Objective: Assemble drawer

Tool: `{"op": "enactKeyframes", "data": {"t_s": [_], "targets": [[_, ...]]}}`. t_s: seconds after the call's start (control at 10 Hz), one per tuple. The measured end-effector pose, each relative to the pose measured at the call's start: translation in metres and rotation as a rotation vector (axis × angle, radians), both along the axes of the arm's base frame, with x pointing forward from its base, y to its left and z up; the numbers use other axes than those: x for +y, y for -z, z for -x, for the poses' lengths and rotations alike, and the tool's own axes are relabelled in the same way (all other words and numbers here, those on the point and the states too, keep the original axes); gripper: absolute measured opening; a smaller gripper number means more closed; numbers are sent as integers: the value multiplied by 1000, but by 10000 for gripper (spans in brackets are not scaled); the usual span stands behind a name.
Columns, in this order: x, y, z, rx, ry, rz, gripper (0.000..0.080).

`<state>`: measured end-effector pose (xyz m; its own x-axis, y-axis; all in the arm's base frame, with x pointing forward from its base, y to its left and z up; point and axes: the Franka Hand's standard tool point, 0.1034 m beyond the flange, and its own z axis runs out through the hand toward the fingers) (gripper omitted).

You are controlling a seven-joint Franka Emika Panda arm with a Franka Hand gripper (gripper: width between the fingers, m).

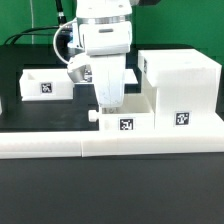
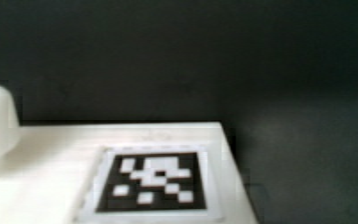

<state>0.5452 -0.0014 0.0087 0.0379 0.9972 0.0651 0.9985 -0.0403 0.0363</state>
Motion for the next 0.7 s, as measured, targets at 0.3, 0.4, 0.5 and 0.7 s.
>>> {"op": "enactKeyframes", "data": {"t_s": [0.3,0.4,0.5,0.7], "targets": [[2,0,0,-9,-7,1,42],[0,0,-1,-10,-21,8,42],[-1,0,-2,-19,-25,11,42],[-1,0,-3,-37,-21,10,42]]}}
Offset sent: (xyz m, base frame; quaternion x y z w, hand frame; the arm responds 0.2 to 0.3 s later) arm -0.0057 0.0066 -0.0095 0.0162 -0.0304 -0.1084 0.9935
